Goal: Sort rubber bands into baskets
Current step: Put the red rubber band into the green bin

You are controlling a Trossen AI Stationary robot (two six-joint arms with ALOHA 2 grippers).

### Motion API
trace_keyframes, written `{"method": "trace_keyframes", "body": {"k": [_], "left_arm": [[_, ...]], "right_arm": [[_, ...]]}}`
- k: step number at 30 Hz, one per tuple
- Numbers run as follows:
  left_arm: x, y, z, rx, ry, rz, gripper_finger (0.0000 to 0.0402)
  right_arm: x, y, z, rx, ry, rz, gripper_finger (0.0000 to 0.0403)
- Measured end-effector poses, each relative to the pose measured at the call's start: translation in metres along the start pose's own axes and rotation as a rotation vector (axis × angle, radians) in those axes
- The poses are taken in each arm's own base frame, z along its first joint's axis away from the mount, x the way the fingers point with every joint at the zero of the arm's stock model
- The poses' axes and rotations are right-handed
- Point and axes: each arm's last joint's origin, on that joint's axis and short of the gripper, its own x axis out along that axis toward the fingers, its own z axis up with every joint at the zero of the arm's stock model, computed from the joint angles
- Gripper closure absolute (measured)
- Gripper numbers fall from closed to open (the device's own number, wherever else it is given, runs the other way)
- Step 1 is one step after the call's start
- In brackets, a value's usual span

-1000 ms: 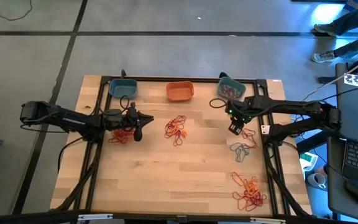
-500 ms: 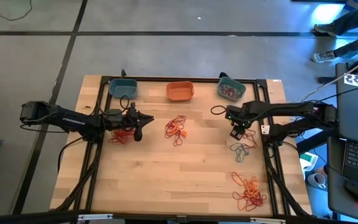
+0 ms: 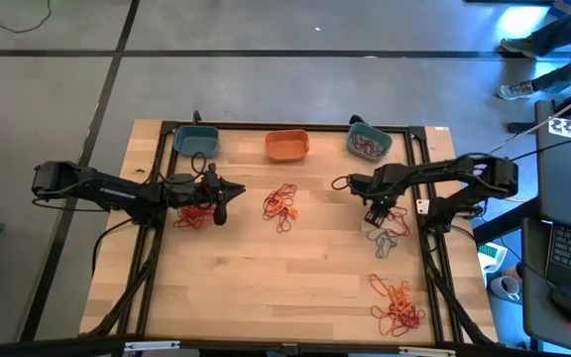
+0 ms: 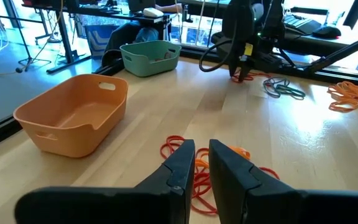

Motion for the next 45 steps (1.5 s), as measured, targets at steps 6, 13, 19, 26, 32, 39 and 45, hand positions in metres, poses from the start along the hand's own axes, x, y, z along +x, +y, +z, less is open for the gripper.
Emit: {"method": "trace_keyframes", "body": {"k": [6,13,19,26,32,39,45], "left_arm": [[0.000,0.000,0.000,0.000,0.000,0.000,0.0356],[0.000,0.000,0.000,0.000,0.000,0.000,0.0356],[0.000,0.000,0.000,0.000,0.000,0.000,0.0356],[0.000,0.000,0.000,0.004,0.000,0.000,0.0356],[0.000,0.000,0.000,0.004,0.000,0.000,0.0357],[0.000,0.000,0.000,0.003,0.000,0.000,0.0357],[0.000,0.000,0.000,0.003,0.000,0.000,0.0357]], "right_arm": [[0.001,0.001,0.002,-0.012,-0.017,-0.001,0.0373],[-0.001,0.000,0.003,-0.012,-0.024,-0.013,0.0389],[-0.019,0.000,0.013,-0.016,-0.077,-0.045,0.0400],[-0.049,0.000,0.027,-0.034,-0.158,-0.066,0.0394],[-0.073,-0.002,0.036,-0.046,-0.218,-0.117,0.0393],[-0.097,-0.005,0.044,-0.043,-0.297,-0.222,0.0393],[-0.115,-0.010,0.050,-0.043,-0.376,-0.370,0.0393]]}}
